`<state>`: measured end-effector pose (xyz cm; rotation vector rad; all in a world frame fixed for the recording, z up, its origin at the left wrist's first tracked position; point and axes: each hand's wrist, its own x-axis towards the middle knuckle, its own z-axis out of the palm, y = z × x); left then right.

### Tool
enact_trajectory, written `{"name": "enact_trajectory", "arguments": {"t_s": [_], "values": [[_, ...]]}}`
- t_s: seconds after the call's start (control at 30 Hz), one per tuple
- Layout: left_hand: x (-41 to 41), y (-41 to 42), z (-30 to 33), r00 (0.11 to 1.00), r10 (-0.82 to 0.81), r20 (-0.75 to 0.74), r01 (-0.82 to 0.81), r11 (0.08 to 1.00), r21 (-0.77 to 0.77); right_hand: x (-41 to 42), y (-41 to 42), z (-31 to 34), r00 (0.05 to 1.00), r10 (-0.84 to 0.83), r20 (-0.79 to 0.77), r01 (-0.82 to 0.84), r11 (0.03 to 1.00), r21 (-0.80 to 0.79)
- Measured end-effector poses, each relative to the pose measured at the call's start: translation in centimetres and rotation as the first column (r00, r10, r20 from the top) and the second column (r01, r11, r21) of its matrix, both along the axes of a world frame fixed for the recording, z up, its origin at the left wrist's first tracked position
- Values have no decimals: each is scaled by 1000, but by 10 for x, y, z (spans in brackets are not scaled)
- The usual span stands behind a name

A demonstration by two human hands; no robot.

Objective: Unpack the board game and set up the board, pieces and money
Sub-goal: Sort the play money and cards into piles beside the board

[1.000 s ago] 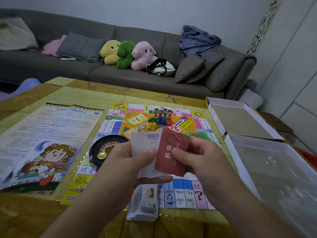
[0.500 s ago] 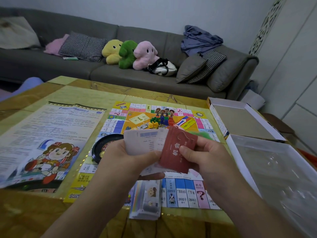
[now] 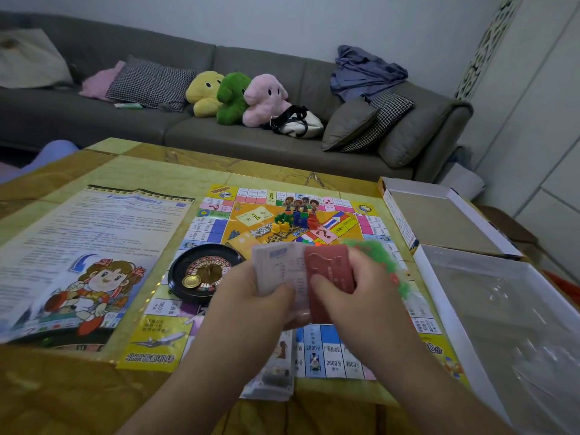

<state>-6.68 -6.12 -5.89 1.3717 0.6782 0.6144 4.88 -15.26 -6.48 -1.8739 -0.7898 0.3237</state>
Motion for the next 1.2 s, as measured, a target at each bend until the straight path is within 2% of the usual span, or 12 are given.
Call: {"name": "enact_trajectory", "arguments": {"t_s": [0.1, 0.2, 0.3, 0.4, 0.57, 0.63, 0.73, 0.9, 1.0, 1.2], "values": [[-6, 16, 1, 993, 108, 37, -100, 981, -167, 6, -2, 5, 965, -7, -263, 26, 997, 70], [-15, 36, 2, 975, 222, 28, -208, 948, -242, 11, -1, 9, 876, 73, -476, 19, 982, 185], [-25, 57, 7, 942, 331, 48, -310, 918, -248, 14, 6, 12, 836, 128, -534, -23, 980, 198], [-29, 70, 12, 912, 408, 46, -386, 889, -248, 22, 25, 8, 812, 103, -575, -53, 993, 103], [-26, 79, 10, 896, 441, 61, -402, 860, -315, 30, 68, -4, 731, 68, -679, -67, 997, 27], [-24, 81, 10, 894, 441, 80, -397, 861, -317, 36, 83, -5, 750, 25, -661, -70, 997, -41], [-23, 85, 11, 897, 431, 103, -379, 867, -322, 48, 103, -2, 837, -10, -547, -86, 985, -149], [-24, 96, 14, 883, 451, 126, -385, 852, -355, 60, 127, -8, 983, -45, -178, -25, 928, -372], [-24, 101, 13, 881, 453, 138, -382, 851, -361, 58, 139, -18, 998, 64, -16, -63, 849, -525], [-23, 101, 13, 889, 438, 136, -364, 855, -369, 26, 132, -32, 954, 279, 110, -125, 704, -699]]}}
